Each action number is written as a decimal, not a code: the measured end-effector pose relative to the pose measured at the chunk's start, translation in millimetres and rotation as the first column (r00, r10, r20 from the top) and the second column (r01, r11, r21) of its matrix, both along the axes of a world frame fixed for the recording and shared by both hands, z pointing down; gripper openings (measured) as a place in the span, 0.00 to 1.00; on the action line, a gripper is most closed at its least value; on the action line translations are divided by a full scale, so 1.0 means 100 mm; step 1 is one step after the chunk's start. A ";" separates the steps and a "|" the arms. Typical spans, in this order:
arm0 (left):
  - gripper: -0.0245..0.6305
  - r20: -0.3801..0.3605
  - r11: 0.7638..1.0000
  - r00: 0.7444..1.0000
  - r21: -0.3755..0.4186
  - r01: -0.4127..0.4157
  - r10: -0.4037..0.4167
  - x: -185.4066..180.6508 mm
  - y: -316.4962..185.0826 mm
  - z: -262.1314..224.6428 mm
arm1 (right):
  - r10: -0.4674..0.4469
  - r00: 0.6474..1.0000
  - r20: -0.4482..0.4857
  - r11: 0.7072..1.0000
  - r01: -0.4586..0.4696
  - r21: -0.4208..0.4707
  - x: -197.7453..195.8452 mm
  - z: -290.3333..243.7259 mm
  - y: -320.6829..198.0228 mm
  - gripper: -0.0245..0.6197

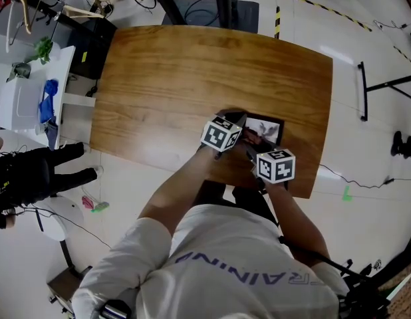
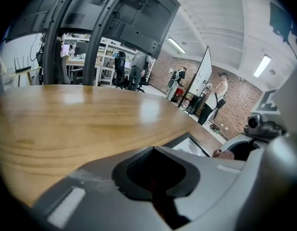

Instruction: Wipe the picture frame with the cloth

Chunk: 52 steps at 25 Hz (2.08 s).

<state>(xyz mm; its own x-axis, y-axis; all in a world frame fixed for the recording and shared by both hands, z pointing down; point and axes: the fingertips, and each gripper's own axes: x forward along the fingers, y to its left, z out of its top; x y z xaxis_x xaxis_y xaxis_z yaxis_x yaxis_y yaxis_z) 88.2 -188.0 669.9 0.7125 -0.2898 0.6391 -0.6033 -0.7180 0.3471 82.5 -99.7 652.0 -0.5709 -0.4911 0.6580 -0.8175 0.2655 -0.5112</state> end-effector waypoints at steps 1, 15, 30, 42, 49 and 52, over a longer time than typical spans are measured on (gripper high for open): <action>0.05 0.000 1.000 1.000 0.000 0.000 0.000 0.00 0.00 0.00 | 0.006 1.000 -0.005 1.000 -0.006 -0.006 0.03 0.01 0.00 0.22; 0.05 0.006 1.000 1.000 0.005 -0.004 0.004 0.00 0.01 0.02 | 0.145 0.988 -0.050 0.988 -0.147 -0.042 0.85 0.03 0.19 0.23; 0.05 0.013 0.999 1.000 0.042 -0.005 0.005 -0.03 0.01 0.07 | 0.257 0.964 -0.071 0.966 -0.258 -0.007 1.40 0.05 0.38 0.22; 0.05 -0.216 0.917 0.973 0.368 0.156 -0.079 -0.27 -0.10 -1.70 | 0.416 0.909 0.032 0.770 -0.371 0.520 1.97 -1.71 -0.02 0.22; 0.05 -0.302 0.829 0.951 0.513 0.221 -0.066 -0.31 -0.10 -2.56 | 0.475 0.877 0.070 0.671 -0.413 0.616 2.17 -2.20 -0.02 0.22; 0.05 -0.324 0.819 0.944 0.527 0.226 -0.052 -0.29 -0.01 -2.73 | 0.486 0.872 0.066 0.655 -0.413 0.633 2.20 -2.32 0.05 0.22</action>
<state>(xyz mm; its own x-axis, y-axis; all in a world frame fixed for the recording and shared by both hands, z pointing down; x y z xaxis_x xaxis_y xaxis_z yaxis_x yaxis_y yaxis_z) 59.4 -189.4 396.6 0.7597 -0.6394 0.1183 -0.6495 -0.7550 0.0902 302.2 -94.3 419.8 -0.1210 -0.9798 0.1590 -0.9571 0.0728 -0.2803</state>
